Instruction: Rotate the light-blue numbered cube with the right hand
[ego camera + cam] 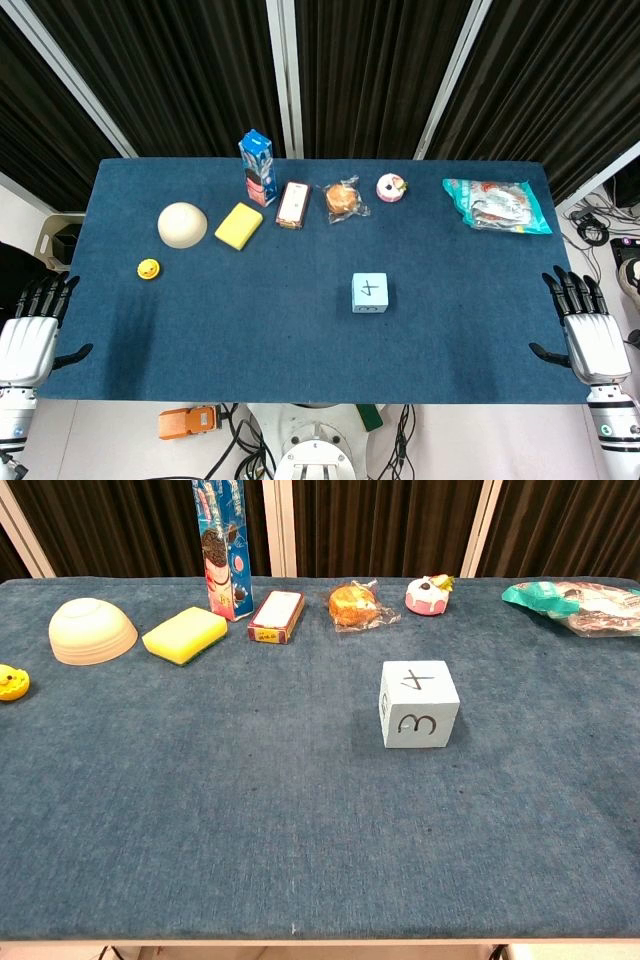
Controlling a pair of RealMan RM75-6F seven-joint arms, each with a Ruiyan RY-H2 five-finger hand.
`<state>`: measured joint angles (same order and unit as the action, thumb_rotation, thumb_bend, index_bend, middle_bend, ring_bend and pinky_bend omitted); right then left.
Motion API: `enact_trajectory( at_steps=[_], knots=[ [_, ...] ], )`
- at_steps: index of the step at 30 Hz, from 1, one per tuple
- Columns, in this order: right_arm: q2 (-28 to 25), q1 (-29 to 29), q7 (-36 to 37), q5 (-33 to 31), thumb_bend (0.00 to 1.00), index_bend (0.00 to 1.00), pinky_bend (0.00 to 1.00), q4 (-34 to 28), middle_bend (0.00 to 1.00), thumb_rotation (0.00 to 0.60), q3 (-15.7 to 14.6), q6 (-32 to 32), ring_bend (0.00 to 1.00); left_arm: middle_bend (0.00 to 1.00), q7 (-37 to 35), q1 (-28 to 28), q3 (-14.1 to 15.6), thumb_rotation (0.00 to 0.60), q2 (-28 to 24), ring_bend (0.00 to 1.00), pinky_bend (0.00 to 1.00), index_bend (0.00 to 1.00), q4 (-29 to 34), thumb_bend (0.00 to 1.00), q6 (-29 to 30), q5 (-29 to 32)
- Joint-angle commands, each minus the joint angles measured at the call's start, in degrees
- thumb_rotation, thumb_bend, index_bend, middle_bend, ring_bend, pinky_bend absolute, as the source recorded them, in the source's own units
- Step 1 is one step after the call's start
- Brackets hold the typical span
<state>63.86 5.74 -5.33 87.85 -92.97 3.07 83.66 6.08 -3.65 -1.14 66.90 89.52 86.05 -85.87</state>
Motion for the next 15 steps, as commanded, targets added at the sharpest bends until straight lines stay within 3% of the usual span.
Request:
enact_trajectory(
  at_steps=[1,9,15],
  knots=[
    [0.1,0.2,0.0,-0.1,0.02,0.0,0.0,0.0,0.0,0.6,0.0,-0.4,0.0,0.0,0.0,0.0,0.0,0.6,0.0,0.0,0.0,0.0,-0.1,0.0,-0.2,0.1],
    [0.1,1.7,-1.0,1.0,0.02,0.0,0.0,-1.3,0.0,0.6,-0.2,-2.1,0.0,0.0,-0.3,0.0,0.0,0.6,0.0,0.0,0.0,0.0,-0.4,0.0,0.0,-0.2],
    [0.6,5.0,-8.3,1.0,0.02,0.0,0.04,-5.3,0.0,0.6,0.5,-6.5,0.0,0.0,-0.7,-0.2,0.0,0.6,0.2,0.0,0.0,0.0,-0.9,0.0,0.5,-1.3]
  ],
)
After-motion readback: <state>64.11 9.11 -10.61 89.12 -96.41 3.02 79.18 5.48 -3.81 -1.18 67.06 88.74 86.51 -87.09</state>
